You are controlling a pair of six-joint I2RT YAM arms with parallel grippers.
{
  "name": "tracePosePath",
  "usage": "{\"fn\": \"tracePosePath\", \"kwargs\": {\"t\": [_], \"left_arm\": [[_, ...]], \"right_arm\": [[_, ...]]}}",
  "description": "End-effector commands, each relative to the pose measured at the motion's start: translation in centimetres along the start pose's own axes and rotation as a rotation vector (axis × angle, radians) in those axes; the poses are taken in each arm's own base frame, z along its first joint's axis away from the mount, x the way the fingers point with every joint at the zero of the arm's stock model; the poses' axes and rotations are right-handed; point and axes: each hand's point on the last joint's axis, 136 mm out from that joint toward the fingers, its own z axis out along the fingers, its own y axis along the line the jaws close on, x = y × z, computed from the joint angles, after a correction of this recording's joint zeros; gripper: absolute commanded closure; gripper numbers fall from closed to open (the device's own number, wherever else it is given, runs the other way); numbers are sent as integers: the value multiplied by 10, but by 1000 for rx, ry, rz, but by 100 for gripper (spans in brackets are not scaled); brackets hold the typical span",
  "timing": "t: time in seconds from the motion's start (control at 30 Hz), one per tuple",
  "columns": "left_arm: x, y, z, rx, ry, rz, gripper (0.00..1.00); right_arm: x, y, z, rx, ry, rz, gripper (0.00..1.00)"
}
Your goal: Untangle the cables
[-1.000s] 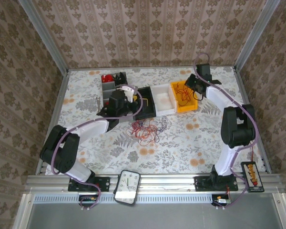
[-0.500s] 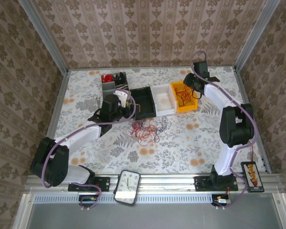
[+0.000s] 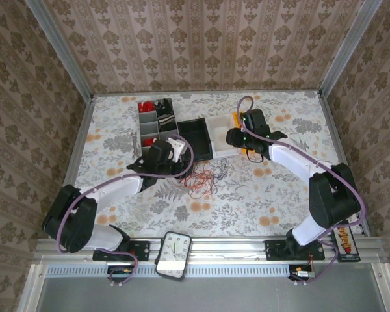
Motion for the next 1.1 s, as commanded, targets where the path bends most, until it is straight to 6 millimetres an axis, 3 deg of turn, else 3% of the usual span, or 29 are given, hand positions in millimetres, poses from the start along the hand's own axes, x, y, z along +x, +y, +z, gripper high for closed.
{"fn": "tracePosePath", "kwargs": {"t": [0.0, 0.1, 0.2, 0.27, 0.37, 0.5, 0.63, 0.8, 1.07], "left_arm": [[20, 7, 5, -27, 62, 6, 42], [15, 18, -6, -84, 7, -32, 38], [5, 45, -28, -206, -99, -129, 34], [1, 61, -42, -271, -158, -184, 31], [-5, 71, -57, -311, -203, -217, 29], [-5, 69, -59, -299, -188, -191, 28], [2, 61, -48, -250, -134, -162, 28], [7, 44, -30, -187, -77, -94, 29], [15, 6, 10, -67, 50, 55, 30]], "right_arm": [[23, 38, 1, -140, 74, -98, 59], [67, 62, 14, -192, 228, -220, 54], [110, 80, 24, -214, 370, -360, 48], [134, 90, 29, -207, 431, -465, 44], [151, 94, 39, -143, 461, -586, 42], [149, 68, 60, 44, 460, -624, 43], [165, 38, 62, 154, 531, -619, 54], [180, -3, 41, 221, 570, -555, 70], [182, -52, 4, 262, 555, -335, 72]]}}
